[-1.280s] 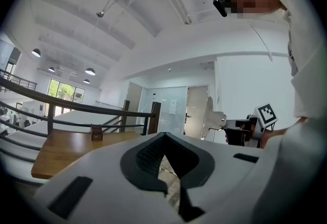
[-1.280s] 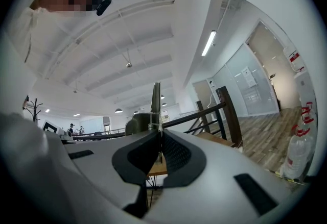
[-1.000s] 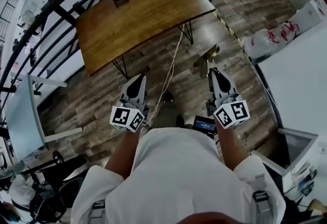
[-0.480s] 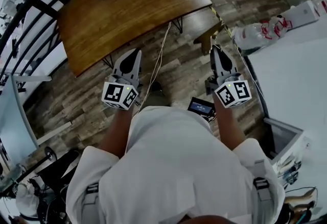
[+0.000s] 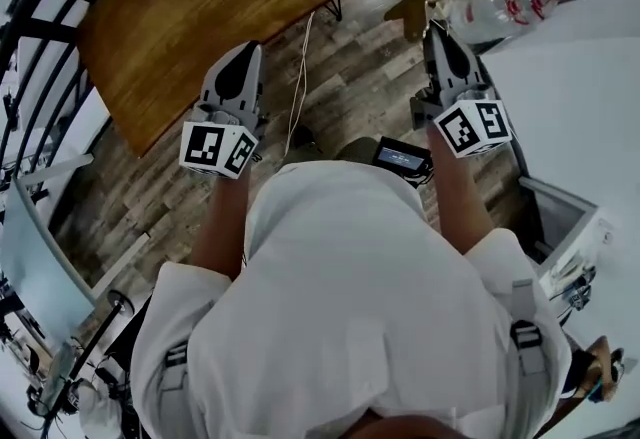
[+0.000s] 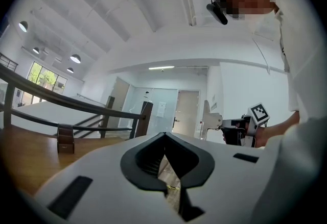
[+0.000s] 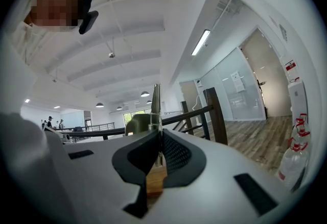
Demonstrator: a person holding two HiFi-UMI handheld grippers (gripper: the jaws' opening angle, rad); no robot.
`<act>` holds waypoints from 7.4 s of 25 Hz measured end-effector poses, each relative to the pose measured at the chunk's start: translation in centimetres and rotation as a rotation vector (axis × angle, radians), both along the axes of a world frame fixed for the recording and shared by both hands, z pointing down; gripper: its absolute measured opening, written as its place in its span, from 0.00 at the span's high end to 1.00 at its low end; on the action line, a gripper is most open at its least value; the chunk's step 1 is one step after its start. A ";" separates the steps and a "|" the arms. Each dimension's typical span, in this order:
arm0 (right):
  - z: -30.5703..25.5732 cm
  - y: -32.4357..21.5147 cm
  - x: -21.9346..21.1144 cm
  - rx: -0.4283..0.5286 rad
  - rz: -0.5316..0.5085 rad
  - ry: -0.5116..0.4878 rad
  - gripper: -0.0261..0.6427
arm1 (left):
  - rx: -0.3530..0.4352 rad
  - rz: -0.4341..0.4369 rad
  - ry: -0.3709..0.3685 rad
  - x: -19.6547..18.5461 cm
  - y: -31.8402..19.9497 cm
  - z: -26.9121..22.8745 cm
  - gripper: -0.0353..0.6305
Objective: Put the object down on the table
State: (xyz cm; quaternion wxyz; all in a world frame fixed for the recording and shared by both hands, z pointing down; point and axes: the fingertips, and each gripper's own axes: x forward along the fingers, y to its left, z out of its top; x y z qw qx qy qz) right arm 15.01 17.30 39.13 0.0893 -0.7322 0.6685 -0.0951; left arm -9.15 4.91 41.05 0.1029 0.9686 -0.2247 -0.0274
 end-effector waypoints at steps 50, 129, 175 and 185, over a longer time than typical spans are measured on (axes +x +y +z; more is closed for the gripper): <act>2.1 -25.3 16.6 0.020 -0.632 -0.091 0.92 | -0.022 -0.584 0.016 12.9 -14.1 -1.8 0.92; 26.1 -55.8 -2.1 -0.382 -0.847 1.198 0.92 | -0.240 -0.487 -0.043 4.4 -35.6 9.9 0.92; 31.3 -60.0 -2.2 -0.392 -0.931 1.353 0.92 | -0.312 -0.509 -0.051 3.3 -36.1 13.0 0.92; 32.1 -59.6 -2.6 -0.403 -0.964 1.349 0.92 | -0.322 -0.524 -0.050 2.8 -35.8 13.1 0.92</act>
